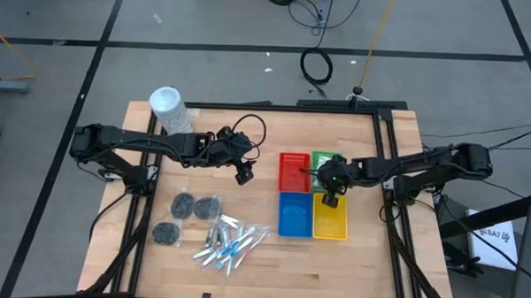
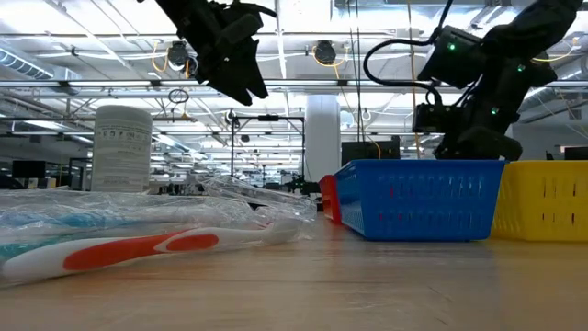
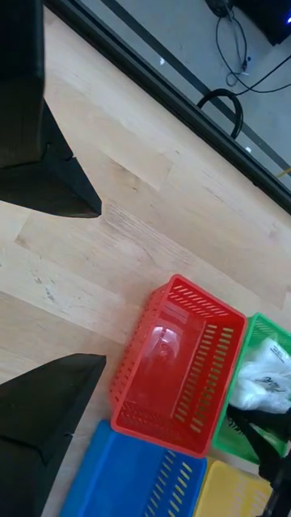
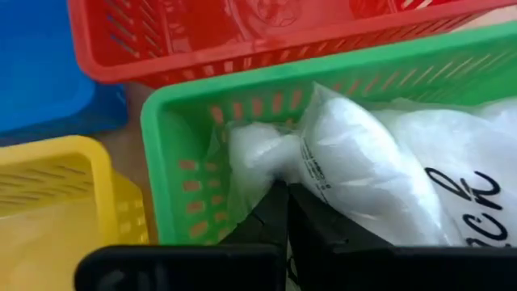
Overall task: Pick & Place Travel size toiletries
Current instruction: Put the cotton pack into the green bin, then put the black hairbrush into the orange bin
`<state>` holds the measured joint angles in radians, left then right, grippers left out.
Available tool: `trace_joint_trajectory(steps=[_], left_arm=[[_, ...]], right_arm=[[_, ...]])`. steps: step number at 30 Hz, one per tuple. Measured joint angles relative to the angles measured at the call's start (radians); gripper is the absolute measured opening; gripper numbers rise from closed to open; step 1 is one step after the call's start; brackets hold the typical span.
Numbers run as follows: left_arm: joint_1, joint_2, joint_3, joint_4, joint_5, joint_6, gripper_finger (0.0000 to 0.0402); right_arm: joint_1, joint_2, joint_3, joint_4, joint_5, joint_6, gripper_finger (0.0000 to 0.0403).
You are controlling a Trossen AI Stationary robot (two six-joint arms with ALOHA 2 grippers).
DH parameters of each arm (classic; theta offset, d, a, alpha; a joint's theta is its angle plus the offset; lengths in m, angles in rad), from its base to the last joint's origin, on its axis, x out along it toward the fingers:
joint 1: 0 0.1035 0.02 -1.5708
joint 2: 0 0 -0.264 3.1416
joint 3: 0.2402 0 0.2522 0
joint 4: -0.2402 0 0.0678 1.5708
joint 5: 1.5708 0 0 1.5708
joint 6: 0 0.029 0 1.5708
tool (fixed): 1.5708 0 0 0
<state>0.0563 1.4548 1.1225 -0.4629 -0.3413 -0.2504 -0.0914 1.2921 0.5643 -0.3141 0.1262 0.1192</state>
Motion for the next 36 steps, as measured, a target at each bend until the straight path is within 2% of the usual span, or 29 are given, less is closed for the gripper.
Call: trace_joint_trajectory(steps=[6,13,19,23,36], left_arm=[[0.000,0.000,0.000,-0.006,0.000,0.000,0.0285],[0.000,0.000,0.000,-0.006,0.000,-0.002,0.0285],[0.000,0.000,0.000,-0.006,0.000,-0.002,0.0285],[0.000,0.000,0.000,-0.005,0.000,-0.014,0.0285],[0.000,0.000,0.000,-0.005,0.000,-0.007,0.0285]], right_arm=[[0.000,-0.058,-0.004,-0.010,-0.001,0.001,0.0000],[0.003,-0.216,-0.007,-0.011,-0.003,0.001,0.0000],[0.005,-0.333,-0.006,-0.008,-0.077,0.008,0.0000],[0.005,-0.396,-0.006,-0.005,-0.079,0.004,0.0000],[0.044,-0.547,-0.004,0.111,-0.080,-0.077,0.0000]])
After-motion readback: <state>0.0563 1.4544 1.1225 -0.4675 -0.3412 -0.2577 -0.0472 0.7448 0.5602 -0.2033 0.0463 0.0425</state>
